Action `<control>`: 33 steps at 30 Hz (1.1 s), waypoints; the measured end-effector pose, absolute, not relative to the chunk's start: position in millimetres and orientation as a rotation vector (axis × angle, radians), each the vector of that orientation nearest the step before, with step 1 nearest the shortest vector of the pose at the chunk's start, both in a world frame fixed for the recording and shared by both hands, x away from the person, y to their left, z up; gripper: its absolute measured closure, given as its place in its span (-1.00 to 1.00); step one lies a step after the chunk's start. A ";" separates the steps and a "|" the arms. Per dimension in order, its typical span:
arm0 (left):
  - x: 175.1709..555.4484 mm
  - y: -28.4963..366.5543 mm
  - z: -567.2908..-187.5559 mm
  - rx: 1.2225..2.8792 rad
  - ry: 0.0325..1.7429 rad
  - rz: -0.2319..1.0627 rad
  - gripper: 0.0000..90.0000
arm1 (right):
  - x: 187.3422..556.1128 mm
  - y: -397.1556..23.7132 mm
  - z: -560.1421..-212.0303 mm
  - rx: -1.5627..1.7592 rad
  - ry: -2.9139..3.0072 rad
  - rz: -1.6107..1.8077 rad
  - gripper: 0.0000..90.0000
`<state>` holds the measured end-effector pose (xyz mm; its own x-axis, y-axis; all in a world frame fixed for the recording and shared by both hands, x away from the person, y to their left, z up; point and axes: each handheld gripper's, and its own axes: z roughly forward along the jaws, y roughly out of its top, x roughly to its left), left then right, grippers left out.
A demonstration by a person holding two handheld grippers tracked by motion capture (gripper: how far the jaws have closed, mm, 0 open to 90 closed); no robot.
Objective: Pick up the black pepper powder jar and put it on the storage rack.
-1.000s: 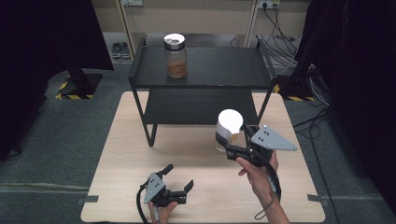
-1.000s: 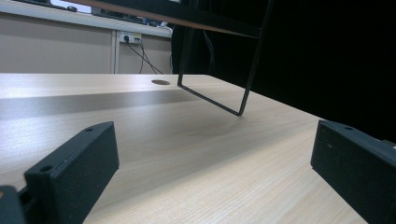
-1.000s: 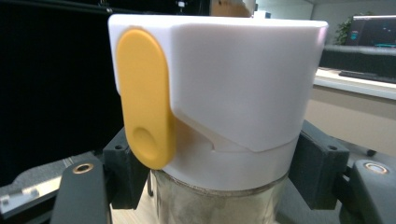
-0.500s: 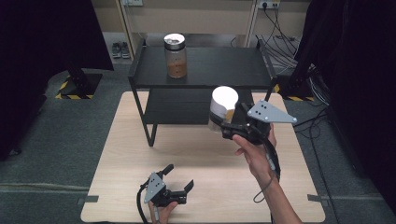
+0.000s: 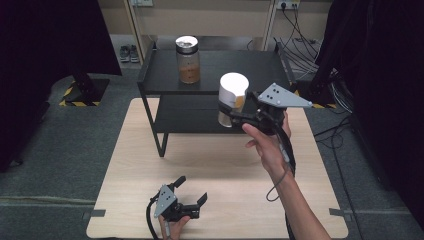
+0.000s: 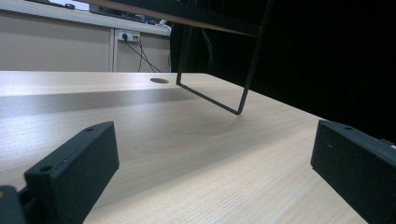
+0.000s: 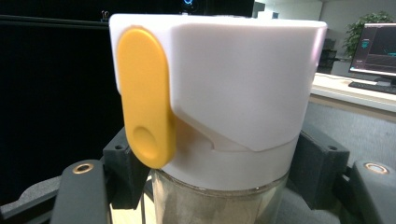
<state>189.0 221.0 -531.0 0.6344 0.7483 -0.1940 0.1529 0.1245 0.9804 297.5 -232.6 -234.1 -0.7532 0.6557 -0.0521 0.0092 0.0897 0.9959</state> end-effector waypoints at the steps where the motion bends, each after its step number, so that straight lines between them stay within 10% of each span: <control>1: 189.0 221.0 -531.1 1.409 0.821 0.514 -0.99 | 299.1 -231.4 -230.9 0.653 1.878 1.711 -0.32; 33: 188.6 222.1 -532.2 1.399 0.822 0.511 -0.99 | 344.2 -201.3 -183.1 0.779 1.829 1.649 -0.32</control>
<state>188.6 222.1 -532.2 0.6340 0.7470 -0.2003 0.1513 0.1342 0.9793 344.2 -201.3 -183.1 -0.6801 0.7329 -0.0196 0.0560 0.0787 0.9953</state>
